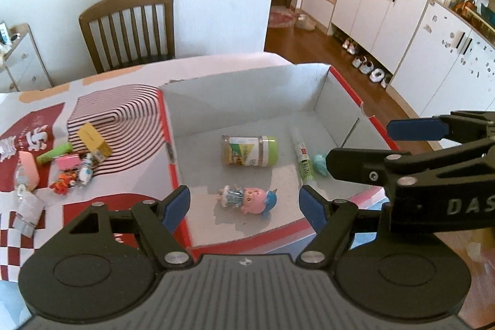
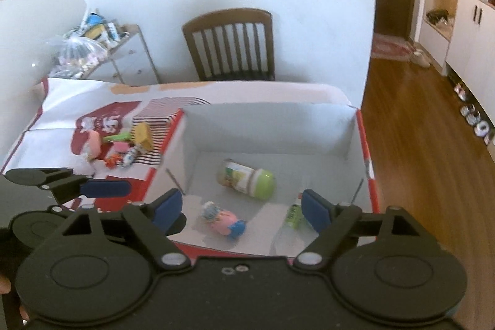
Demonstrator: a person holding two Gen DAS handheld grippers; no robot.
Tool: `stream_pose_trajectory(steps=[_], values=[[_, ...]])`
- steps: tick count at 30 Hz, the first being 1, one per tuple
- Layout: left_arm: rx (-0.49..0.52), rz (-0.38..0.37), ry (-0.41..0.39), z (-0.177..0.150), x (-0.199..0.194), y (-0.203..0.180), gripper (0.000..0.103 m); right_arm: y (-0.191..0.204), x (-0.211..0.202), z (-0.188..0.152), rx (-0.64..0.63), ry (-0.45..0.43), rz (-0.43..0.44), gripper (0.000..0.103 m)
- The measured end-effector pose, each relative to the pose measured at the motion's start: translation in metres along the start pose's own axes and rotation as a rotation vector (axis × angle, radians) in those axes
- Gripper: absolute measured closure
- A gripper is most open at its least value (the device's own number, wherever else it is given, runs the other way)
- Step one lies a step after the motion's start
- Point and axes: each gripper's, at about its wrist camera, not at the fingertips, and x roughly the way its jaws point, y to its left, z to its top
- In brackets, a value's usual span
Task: Organize rigid objects
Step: 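Withdraw both tools from the shoebox back over the table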
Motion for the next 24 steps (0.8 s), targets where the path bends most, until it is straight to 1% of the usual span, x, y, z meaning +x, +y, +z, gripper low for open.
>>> stream_pose_trajectory(steps=[4, 6, 12, 13, 14, 18, 24], values=[[-0.009, -0.001, -0.036, -0.008, -0.016, 0.015, 0.026, 0.019, -0.010, -0.002, -0.013, -0.039, 0.007, 0.013], [-0.016, 0.001, -0.055, -0.012, -0.025, 0.025, 0.026, 0.028, -0.015, -0.004, -0.009, -0.056, 0.020, 0.011], [-0.052, -0.009, -0.100, -0.026, -0.047, 0.063, 0.026, 0.062, -0.023, -0.013, -0.013, -0.119, 0.048, 0.005], [-0.059, -0.011, -0.104, -0.029, -0.049, 0.070, 0.022, 0.068, -0.023, -0.015, -0.013, -0.129, 0.050, 0.005], [-0.064, -0.010, -0.110, -0.032, -0.052, 0.078, 0.020, 0.073, -0.024, -0.017, -0.013, -0.139, 0.055, 0.004], [-0.058, 0.013, -0.135, -0.046, -0.061, 0.106, 0.020, 0.103, -0.022, -0.025, -0.031, -0.169, 0.071, 0.000], [-0.051, 0.047, -0.175, -0.067, -0.073, 0.152, 0.020, 0.146, -0.011, -0.035, -0.050, -0.175, 0.078, 0.000]])
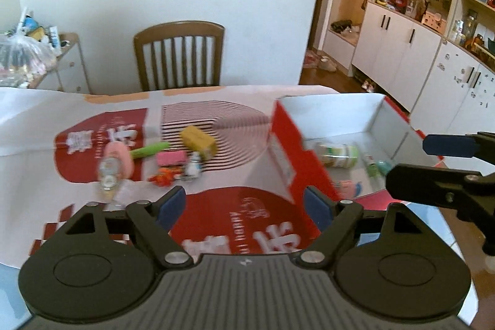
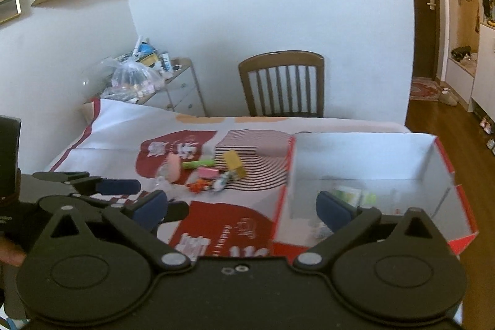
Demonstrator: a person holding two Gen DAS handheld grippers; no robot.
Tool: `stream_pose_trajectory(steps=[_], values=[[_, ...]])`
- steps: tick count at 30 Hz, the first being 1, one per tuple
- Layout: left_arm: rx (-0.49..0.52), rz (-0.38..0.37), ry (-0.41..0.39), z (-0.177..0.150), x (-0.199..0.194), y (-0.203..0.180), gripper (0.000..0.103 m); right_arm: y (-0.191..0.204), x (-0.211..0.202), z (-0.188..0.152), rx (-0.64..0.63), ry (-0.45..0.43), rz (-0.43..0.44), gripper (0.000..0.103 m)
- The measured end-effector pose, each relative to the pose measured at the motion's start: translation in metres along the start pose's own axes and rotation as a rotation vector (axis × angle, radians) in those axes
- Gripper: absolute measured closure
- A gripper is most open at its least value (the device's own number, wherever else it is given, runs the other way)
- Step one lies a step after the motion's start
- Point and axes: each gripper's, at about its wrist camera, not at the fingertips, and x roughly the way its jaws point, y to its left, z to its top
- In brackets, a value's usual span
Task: Organize rigid objects
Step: 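Withdraw both tools from the shoebox back over the table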
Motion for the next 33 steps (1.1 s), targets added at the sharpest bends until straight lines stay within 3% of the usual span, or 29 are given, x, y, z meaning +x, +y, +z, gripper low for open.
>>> stream_pose_trajectory(steps=[9, 16, 33], values=[[-0.023, -0.022, -0.014, -0.018, -0.004, 0.068, 0.020, 0.045, 0.029, -0.006, -0.006, 0.035, -0.020, 0.000], [-0.099, -0.035, 0.049, -0.029, 0.015, 0.112, 0.020, 0.062, 0.059, -0.007, -0.001, 0.072, -0.034, 0.000], [-0.137, 0.075, 0.071, -0.047, 0.076, 0.163, 0.020, 0.073, 0.151, 0.008, -0.062, 0.138, -0.101, 0.003]])
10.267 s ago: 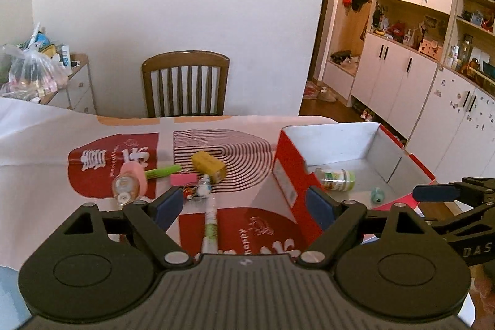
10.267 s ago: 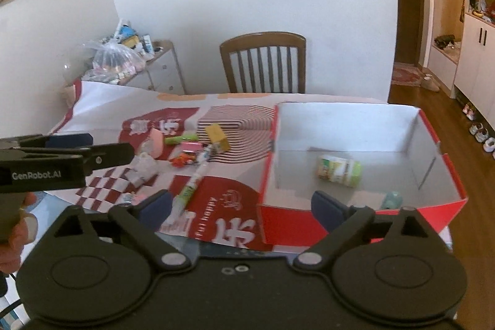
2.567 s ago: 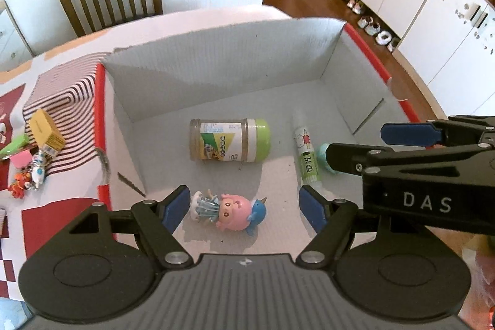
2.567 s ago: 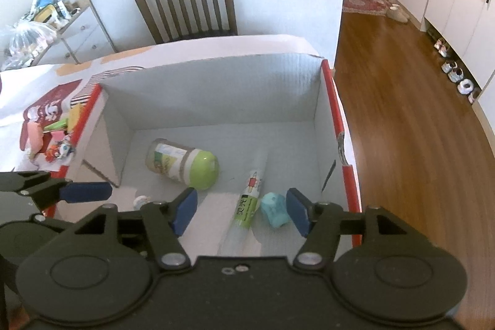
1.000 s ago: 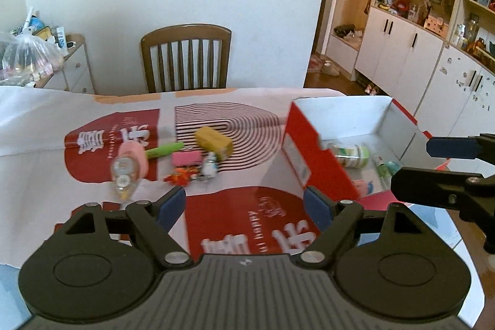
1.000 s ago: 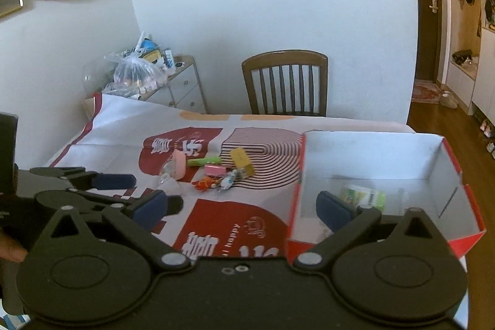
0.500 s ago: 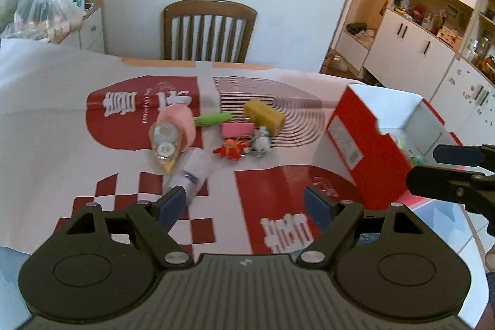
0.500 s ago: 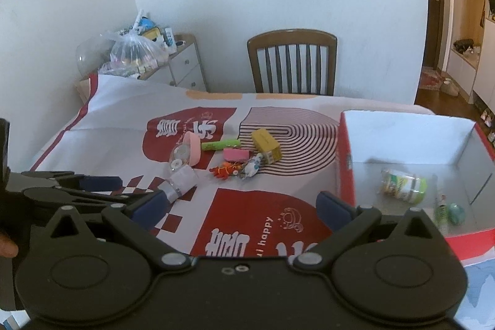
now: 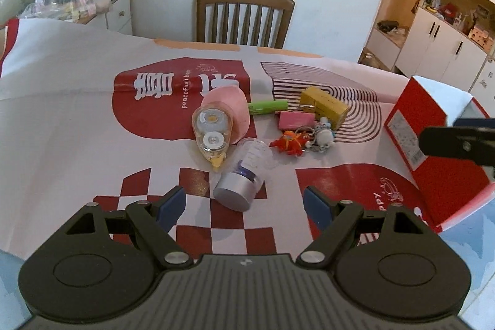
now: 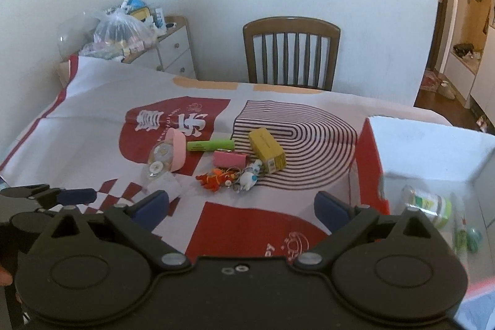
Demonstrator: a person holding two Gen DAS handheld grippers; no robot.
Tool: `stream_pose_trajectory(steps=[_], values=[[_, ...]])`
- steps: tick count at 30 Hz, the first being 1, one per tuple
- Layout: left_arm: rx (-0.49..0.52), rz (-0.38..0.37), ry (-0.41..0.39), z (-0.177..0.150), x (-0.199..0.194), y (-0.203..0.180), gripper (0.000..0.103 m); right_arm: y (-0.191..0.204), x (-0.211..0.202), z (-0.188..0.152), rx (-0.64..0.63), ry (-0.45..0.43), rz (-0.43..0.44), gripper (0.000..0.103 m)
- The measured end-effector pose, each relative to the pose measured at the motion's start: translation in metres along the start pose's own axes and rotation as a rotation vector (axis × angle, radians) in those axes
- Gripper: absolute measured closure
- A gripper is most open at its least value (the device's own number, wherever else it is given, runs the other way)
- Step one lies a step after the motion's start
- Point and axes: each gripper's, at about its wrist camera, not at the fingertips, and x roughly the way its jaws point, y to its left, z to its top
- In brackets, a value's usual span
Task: Organize rigid objects
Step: 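Withdraw both tools from the shoebox back over the table, then grasp the clear purple-based jar with the left gripper while the right grasps the yellow box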
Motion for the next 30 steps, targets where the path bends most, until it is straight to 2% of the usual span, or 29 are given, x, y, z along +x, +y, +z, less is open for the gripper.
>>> stream_pose_trajectory(steps=[10, 17, 19, 22, 23, 25, 27, 30], values=[[0.039, 0.019, -0.010, 0.001, 0.034, -0.001, 0.020, -0.017, 0.064, 0.028, -0.051, 0.056, -0.027, 0.010], [0.067, 0.032, -0.027, -0.002, 0.047, -0.007, 0.020, -0.028, 0.111, 0.044, -0.076, 0.112, -0.036, 0.021], [0.085, 0.043, -0.039, -0.004, 0.048, -0.010, 0.025, -0.029, 0.121, 0.047, -0.074, 0.122, -0.039, 0.024], [0.106, 0.053, -0.050, -0.004, 0.051, -0.013, 0.027, -0.030, 0.133, 0.050, -0.069, 0.136, -0.037, 0.028], [0.111, 0.057, -0.059, -0.004, 0.051, -0.014, 0.029, -0.030, 0.137, 0.051, -0.070, 0.140, -0.038, 0.031], [0.124, 0.061, -0.067, -0.004, 0.052, -0.016, 0.042, -0.031, 0.143, 0.053, -0.072, 0.147, -0.037, 0.037], [0.131, 0.073, -0.076, -0.003, 0.054, -0.017, 0.044, -0.033, 0.151, 0.055, -0.061, 0.159, -0.041, 0.043], [0.151, 0.075, -0.092, -0.002, 0.056, -0.020, 0.052, -0.036, 0.157, 0.056, -0.044, 0.167, -0.037, 0.050]])
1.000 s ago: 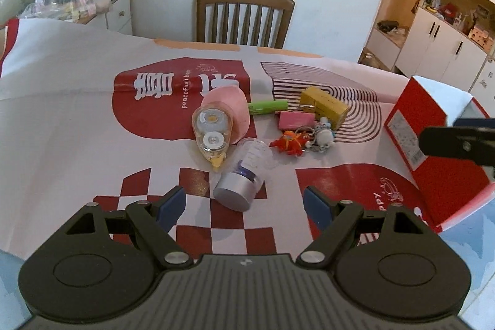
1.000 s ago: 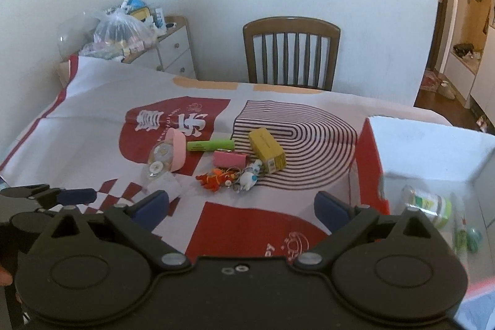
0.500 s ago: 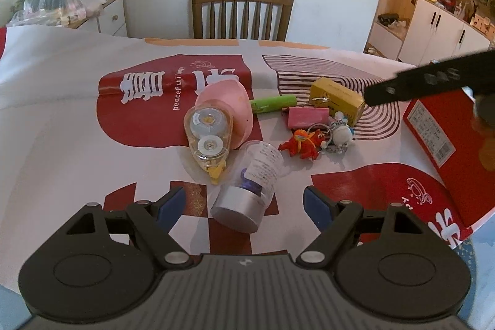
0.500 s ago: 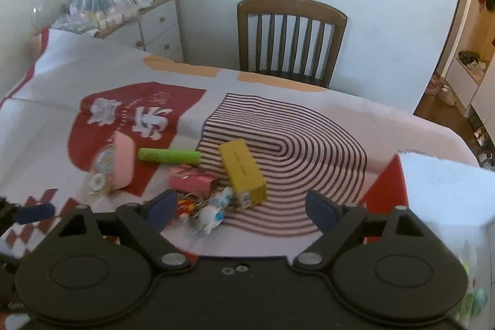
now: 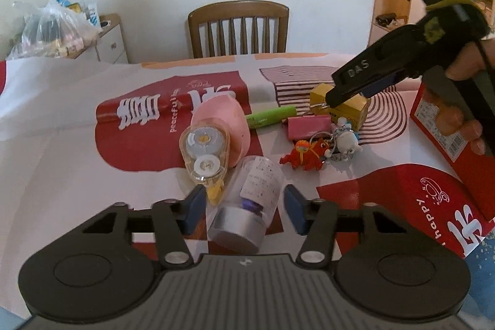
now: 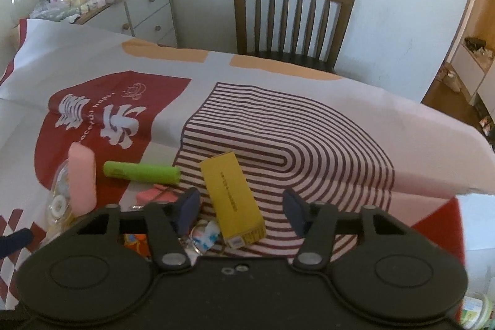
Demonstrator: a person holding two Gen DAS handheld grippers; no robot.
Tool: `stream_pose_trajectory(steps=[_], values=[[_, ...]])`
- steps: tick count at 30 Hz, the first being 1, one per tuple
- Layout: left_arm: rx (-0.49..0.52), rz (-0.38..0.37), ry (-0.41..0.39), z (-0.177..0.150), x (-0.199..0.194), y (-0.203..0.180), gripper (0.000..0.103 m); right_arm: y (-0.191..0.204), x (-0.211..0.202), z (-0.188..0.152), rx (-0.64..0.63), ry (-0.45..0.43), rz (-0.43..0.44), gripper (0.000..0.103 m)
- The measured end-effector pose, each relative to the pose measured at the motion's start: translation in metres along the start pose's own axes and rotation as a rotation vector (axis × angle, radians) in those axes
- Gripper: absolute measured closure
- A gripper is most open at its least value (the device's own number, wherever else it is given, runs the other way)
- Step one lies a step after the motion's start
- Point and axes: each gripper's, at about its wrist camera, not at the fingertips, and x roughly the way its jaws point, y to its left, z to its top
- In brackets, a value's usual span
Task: Organize rigid objects
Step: 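Grasp the clear purple-based jar with the left gripper while the right grasps the yellow box, then carry jar and yellow box into the shoebox and open both grippers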
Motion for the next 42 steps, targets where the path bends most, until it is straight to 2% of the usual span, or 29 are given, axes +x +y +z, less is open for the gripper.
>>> stream_pose_trajectory(steps=[8, 10, 18, 28, 42], values=[[0.010, 0.008, 0.019, 0.000, 0.013, -0.003, 0.056, 0.003, 0.011, 0.002, 0.003, 0.013, 0.032, 0.064], [0.017, 0.013, 0.016, 0.000, 0.014, -0.004, 0.059, 0.003, 0.013, 0.002, 0.003, 0.009, 0.026, 0.065], [0.038, 0.028, 0.004, 0.001, 0.017, -0.008, 0.060, -0.002, 0.006, 0.001, 0.037, -0.016, 0.009, 0.075], [0.022, 0.002, 0.010, 0.004, 0.009, -0.005, 0.061, -0.017, -0.032, -0.009, 0.129, -0.032, 0.013, 0.075], [-0.005, -0.019, -0.008, 0.012, -0.032, -0.007, 0.063, -0.009, -0.111, -0.036, 0.144, -0.030, 0.038, 0.075]])
